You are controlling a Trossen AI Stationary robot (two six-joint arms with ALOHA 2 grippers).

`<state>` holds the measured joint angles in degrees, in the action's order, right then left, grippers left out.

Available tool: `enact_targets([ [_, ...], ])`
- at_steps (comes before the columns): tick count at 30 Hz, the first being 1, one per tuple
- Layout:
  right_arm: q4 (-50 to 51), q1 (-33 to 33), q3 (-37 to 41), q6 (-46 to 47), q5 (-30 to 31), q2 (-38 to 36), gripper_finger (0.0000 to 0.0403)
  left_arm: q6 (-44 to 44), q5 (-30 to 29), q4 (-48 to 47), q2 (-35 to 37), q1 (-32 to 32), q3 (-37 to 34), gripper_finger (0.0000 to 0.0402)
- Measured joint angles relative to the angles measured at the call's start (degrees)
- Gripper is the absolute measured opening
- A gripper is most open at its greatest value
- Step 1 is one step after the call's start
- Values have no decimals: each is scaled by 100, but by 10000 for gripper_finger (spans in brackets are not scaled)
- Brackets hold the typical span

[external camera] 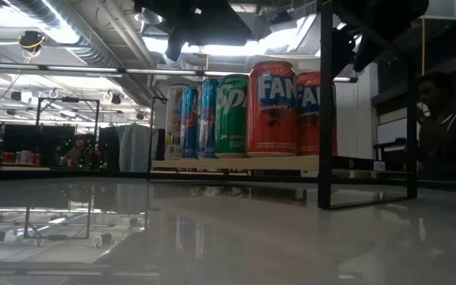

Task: Place canned beverage on shelf
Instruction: Put the white yellow soda can on the shelf aligned with the other white yellow soda cans

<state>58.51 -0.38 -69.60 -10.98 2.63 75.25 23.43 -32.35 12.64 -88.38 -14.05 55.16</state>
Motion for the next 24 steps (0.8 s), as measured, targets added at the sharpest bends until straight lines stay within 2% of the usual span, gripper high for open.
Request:
enact_targets([
  [7, 4, 0, -5, 0, 0, -220, 383, 75, 345, 2, 0, 123, 0, 153],
  [15, 43, 0, -5, 6, -2, -237, 383, 344, 379, -16, 12, 307, 0, 263],
  [19, 45, 0, -5, 13, 0, -236, 383, 308, 482, -102, 178, 380, 0, 288],
  [24, 39, 0, -5, 17, -3, -235, 383, 349, 799, -578, 746, 440, -2, 295],
])
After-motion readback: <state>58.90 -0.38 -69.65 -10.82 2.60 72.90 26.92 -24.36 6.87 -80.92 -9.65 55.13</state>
